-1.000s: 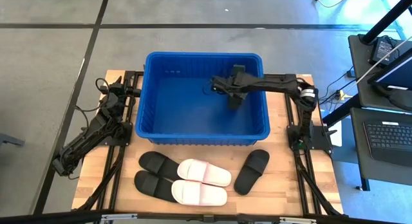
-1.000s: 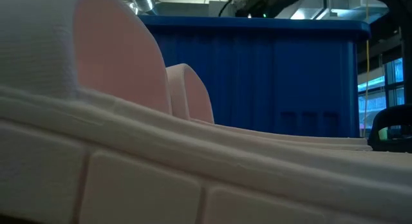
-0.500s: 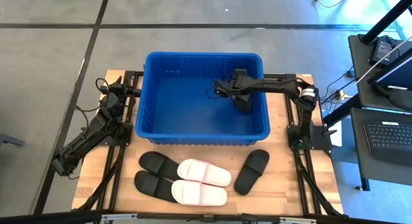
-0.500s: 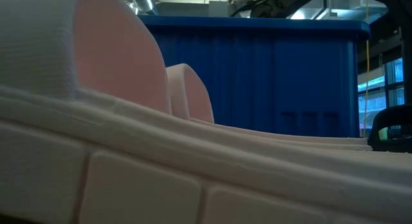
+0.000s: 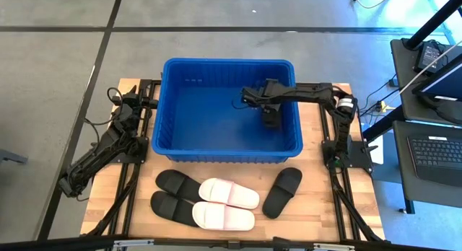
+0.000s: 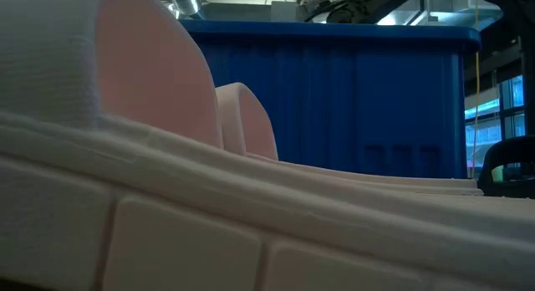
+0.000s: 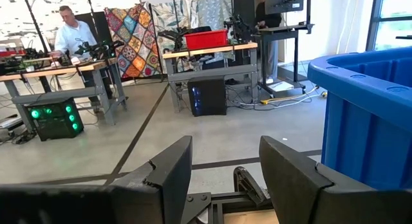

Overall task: Pick and place slides into bin
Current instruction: Put the black slide into the blue container

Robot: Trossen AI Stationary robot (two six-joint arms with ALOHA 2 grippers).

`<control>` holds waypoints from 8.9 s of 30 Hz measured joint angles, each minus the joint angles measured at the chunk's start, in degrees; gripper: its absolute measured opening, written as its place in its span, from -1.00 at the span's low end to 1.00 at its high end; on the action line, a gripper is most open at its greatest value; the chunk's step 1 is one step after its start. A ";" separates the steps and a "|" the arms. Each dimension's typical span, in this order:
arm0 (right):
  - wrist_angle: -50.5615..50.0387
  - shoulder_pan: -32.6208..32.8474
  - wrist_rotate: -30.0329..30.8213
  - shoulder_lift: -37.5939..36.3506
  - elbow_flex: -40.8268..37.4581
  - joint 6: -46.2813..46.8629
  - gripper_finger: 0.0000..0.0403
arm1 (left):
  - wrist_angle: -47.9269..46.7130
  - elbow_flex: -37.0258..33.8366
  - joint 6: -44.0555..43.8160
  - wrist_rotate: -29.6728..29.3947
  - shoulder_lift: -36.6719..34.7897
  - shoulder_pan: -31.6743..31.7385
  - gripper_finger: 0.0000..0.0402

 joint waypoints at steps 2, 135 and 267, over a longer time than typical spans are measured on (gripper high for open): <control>0.65 -1.04 -0.02 0.00 0.00 0.00 -0.94 | 0.00 0.00 -0.02 0.00 0.00 0.00 -0.12; -6.41 64.45 -25.35 -10.97 -3.63 77.02 0.22 | 0.13 0.00 1.99 -0.13 -0.02 0.02 -0.12; 36.85 1.06 -0.04 1.13 -7.28 -19.28 -0.93 | 0.00 0.00 0.02 -0.02 -0.01 0.00 -0.12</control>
